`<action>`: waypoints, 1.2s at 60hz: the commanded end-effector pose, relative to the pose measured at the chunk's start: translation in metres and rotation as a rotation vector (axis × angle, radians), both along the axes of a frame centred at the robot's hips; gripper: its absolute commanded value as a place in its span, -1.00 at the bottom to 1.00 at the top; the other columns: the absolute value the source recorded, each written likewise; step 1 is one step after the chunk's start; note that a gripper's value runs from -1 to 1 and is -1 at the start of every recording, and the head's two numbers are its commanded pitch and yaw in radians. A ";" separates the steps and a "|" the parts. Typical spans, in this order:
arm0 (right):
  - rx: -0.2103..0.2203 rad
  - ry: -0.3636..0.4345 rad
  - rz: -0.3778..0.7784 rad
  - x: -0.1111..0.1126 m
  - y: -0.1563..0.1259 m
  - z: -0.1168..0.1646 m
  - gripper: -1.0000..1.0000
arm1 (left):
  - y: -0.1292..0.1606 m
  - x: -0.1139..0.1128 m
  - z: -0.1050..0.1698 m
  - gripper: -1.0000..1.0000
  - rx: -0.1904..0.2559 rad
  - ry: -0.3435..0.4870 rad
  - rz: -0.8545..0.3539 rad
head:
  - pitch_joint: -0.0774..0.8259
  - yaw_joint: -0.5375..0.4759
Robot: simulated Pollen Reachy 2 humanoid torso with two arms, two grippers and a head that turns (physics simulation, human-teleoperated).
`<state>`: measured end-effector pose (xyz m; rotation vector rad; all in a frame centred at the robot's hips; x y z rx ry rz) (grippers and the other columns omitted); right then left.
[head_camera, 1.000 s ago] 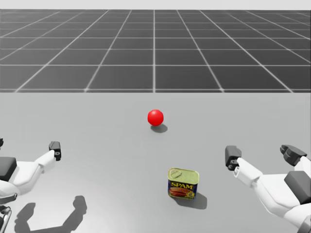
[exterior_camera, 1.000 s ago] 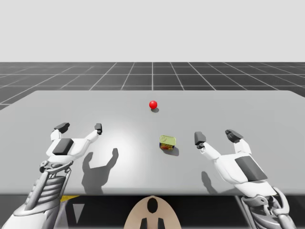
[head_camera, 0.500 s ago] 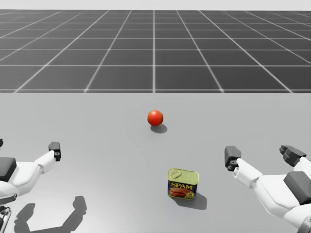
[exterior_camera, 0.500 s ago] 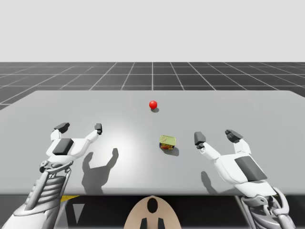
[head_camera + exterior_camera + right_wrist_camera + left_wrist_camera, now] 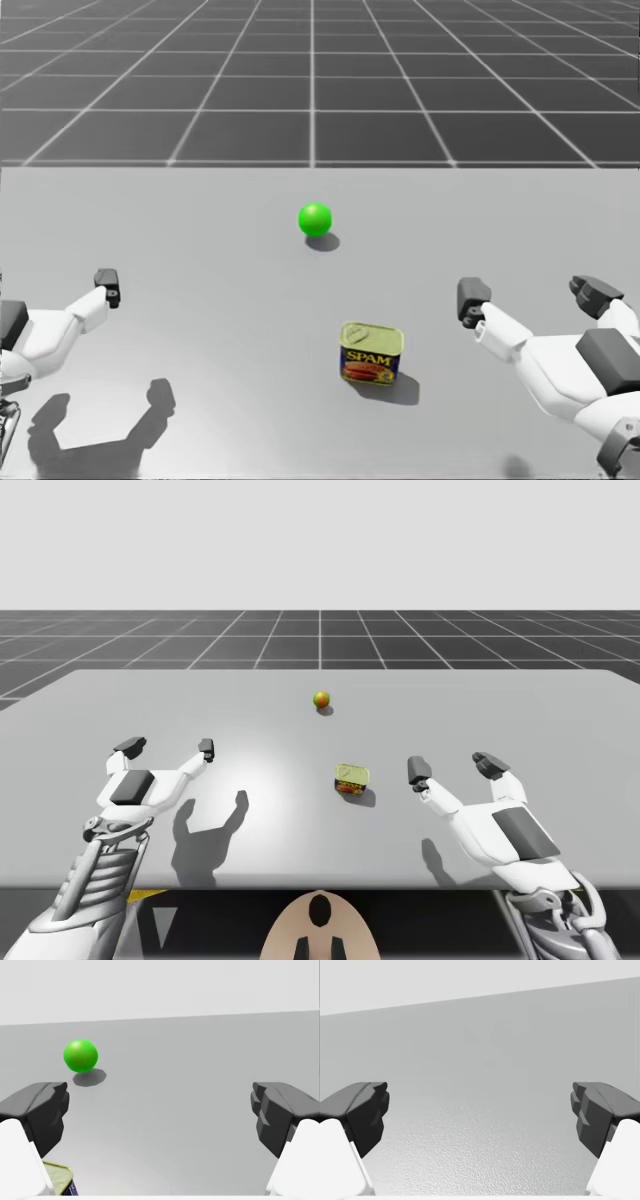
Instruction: Watch the red light. When it turns green, pick up the object.
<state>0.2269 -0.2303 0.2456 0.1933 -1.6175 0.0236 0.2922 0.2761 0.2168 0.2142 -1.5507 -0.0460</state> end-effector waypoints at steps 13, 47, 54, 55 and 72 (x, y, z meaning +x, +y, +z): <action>0.014 0.006 -0.006 0.001 0.001 -0.002 -1.00 | -0.002 -0.001 0.000 -1.00 0.001 0.001 -0.011 | 0.56 -0.13; 0.062 0.045 0.116 -0.009 0.038 0.007 -1.00 | -0.003 -0.001 0.001 -1.00 -0.012 0.009 -0.018 | 0.67 -0.21; 0.103 0.077 0.184 -0.026 0.058 0.007 -1.00 | -0.003 -0.002 0.000 -1.00 -0.013 0.015 -0.018 | 0.67 -0.20; 0.107 0.082 0.187 -0.028 0.060 0.006 -1.00 | -0.003 -0.002 0.000 -1.00 -0.013 0.015 -0.018 | 0.66 -0.20; 0.106 0.125 0.211 -0.043 0.117 -0.048 -1.00 | -0.003 -0.002 0.000 -1.00 -0.013 0.022 -0.025 | 0.65 -0.19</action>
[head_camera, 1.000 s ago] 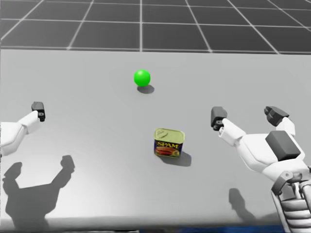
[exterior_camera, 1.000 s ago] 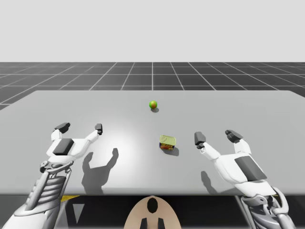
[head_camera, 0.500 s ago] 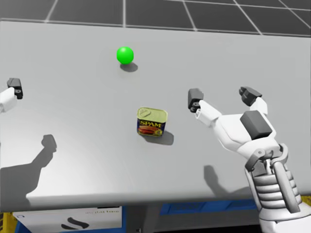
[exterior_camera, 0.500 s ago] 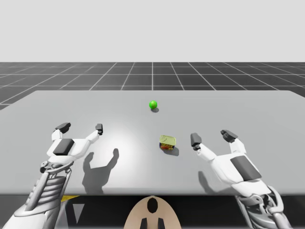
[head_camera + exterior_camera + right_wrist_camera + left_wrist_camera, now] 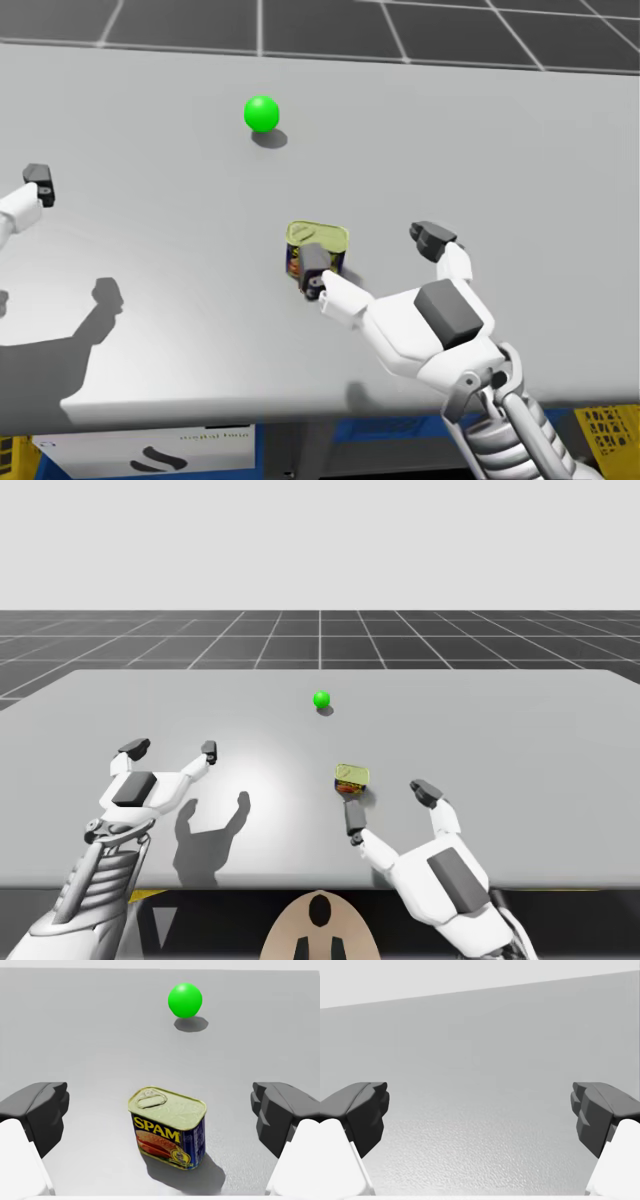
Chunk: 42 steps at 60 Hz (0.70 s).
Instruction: Watch the red light. When it turns green, pick up the object.
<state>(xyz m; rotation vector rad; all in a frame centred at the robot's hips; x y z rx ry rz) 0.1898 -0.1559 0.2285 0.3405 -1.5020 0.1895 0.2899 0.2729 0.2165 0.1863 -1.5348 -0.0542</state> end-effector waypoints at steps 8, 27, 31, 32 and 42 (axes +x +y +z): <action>0.110 0.020 -0.040 0.003 0.068 -0.059 -1.00 | 0.000 0.000 0.000 -1.00 0.001 0.004 -0.005 | 0.66 -0.18; 0.084 0.103 -0.215 0.047 0.106 -0.077 -1.00 | 0.000 0.000 0.000 -1.00 -0.009 0.003 -0.019 | 0.65 -0.19; 0.084 0.113 -0.216 0.054 0.116 -0.075 -1.00 | 0.000 -0.001 0.001 -1.00 -0.013 0.002 -0.022 | 0.65 -0.18; 0.084 0.113 -0.216 0.054 0.116 -0.075 -1.00 | 0.000 -0.001 0.001 -1.00 -0.013 0.002 -0.022 | 0.65 -0.18; 0.129 0.166 -0.233 0.074 0.138 -0.068 -1.00 | -0.001 -0.002 0.001 -1.00 -0.020 0.000 -0.027 | 0.66 -0.16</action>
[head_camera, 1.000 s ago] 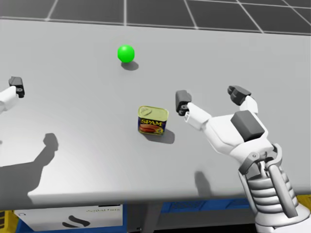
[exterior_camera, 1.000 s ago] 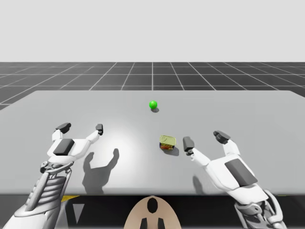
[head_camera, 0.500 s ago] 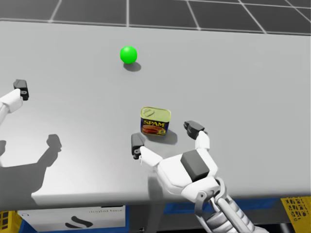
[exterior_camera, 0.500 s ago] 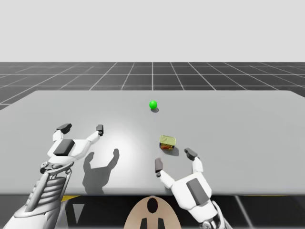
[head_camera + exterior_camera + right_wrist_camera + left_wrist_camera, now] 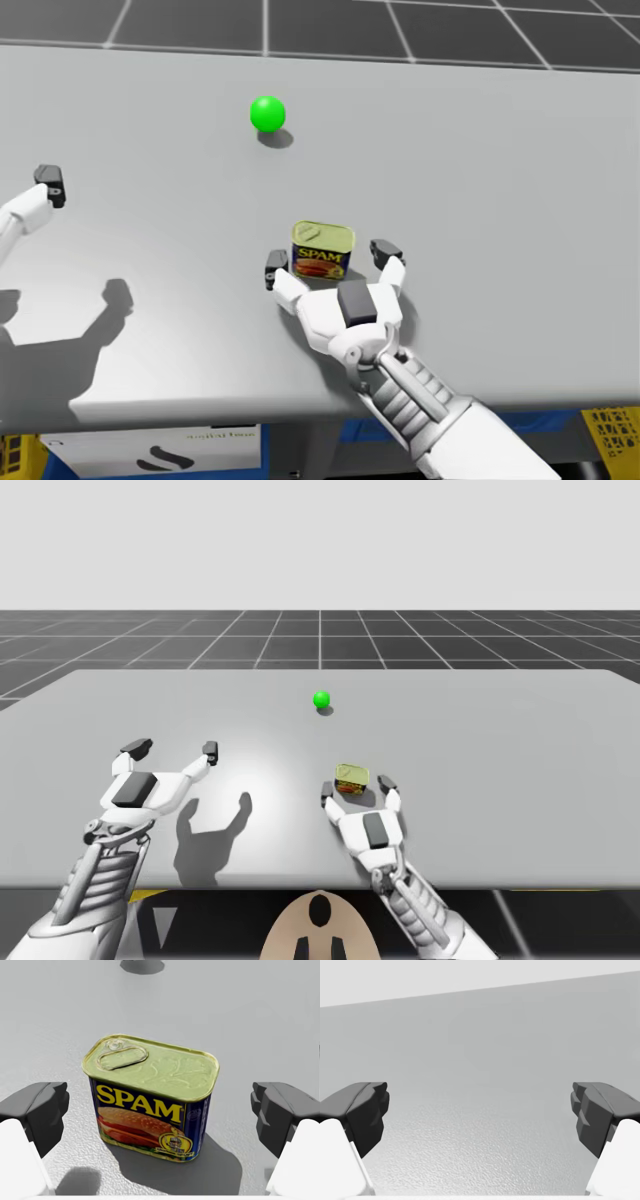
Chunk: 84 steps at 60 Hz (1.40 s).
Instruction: Watch the red light. When it turns green, pick up the object.
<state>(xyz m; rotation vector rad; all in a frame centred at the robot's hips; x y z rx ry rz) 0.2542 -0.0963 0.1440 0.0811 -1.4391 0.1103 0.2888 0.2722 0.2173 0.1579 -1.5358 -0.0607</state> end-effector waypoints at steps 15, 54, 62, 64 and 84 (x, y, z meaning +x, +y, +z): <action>0.334 0.168 -0.049 0.022 0.107 0.014 -1.00 | -0.001 -0.001 0.001 -1.00 -0.011 -0.003 -0.014 | 0.66 -0.17; 0.377 0.175 -0.036 0.012 0.102 0.016 1.00 | -0.001 -0.001 0.001 -1.00 -0.011 -0.003 -0.014 | -0.04 -0.16; 0.379 0.165 -0.026 0.009 0.101 0.021 1.00 | -0.001 -0.001 0.001 -1.00 -0.011 -0.003 -0.014 | -0.17 -0.16; 0.375 0.153 -0.022 0.008 0.099 0.025 1.00 | -0.001 -0.001 0.001 -1.00 -0.011 -0.003 -0.014 | -0.18 -0.16; 0.253 -0.010 0.077 -0.004 0.072 0.098 1.00 | -0.005 -0.003 0.000 -1.00 -0.001 0.000 -0.016 | -0.23 -0.14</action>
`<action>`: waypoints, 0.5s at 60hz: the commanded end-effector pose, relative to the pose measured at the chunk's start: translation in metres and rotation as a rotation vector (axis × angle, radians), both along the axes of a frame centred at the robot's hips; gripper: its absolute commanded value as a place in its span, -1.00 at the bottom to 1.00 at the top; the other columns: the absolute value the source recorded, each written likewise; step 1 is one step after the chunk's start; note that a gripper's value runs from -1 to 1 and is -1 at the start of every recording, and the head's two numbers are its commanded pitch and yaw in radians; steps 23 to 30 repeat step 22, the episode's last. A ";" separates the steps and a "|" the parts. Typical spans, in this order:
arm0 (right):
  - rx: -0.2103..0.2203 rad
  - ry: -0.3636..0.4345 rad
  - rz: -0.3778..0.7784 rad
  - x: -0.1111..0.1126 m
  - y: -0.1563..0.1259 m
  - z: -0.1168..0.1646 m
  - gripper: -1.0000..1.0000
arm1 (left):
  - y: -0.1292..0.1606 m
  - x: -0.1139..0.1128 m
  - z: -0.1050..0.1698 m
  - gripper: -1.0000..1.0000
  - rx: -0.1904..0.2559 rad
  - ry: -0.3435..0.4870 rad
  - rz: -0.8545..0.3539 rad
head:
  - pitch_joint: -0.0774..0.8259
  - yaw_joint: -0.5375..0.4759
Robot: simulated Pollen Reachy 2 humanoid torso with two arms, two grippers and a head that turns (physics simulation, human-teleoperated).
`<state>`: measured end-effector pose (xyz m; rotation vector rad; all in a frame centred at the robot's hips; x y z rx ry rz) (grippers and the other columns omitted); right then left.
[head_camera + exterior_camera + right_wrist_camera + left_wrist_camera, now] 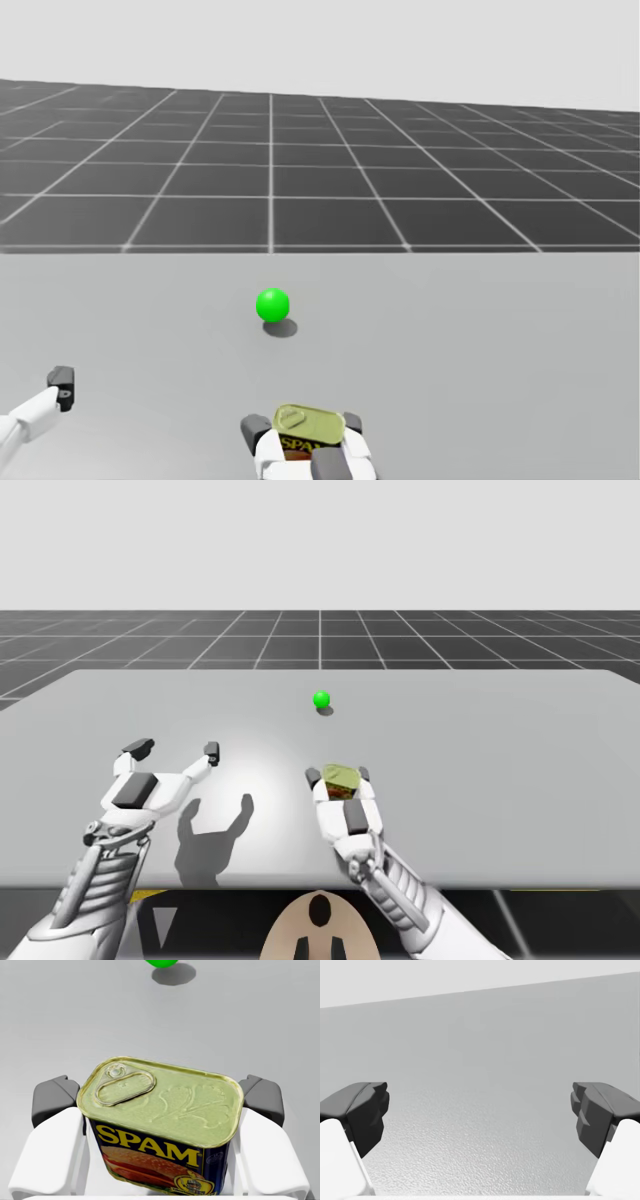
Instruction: Watch the red light. When it turns green, pick up the object.
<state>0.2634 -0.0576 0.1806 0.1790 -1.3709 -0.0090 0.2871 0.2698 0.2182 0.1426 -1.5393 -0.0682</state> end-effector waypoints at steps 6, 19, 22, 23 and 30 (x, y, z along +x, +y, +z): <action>0.096 -0.146 0.117 -0.021 0.026 0.089 1.00 | -0.003 -0.001 -0.001 -1.00 0.005 0.002 -0.001 | -0.24 -0.15; 0.039 -0.303 0.148 -0.037 0.007 0.151 1.00 | -0.003 -0.001 -0.001 -1.00 0.005 0.002 -0.001 | -0.25 -0.15; 0.031 -0.351 0.146 -0.041 0.001 0.167 1.00 | -0.003 -0.001 -0.001 -1.00 0.005 0.002 -0.001 | -0.26 -0.15; 0.031 -0.351 0.146 -0.041 0.001 0.167 1.00 | -0.003 -0.001 -0.001 -1.00 0.005 0.002 -0.001 | -0.26 -0.15; 0.031 -0.351 0.146 -0.041 0.001 0.167 1.00 | -0.003 -0.001 -0.001 -1.00 0.005 0.002 -0.001 | -0.26 -0.15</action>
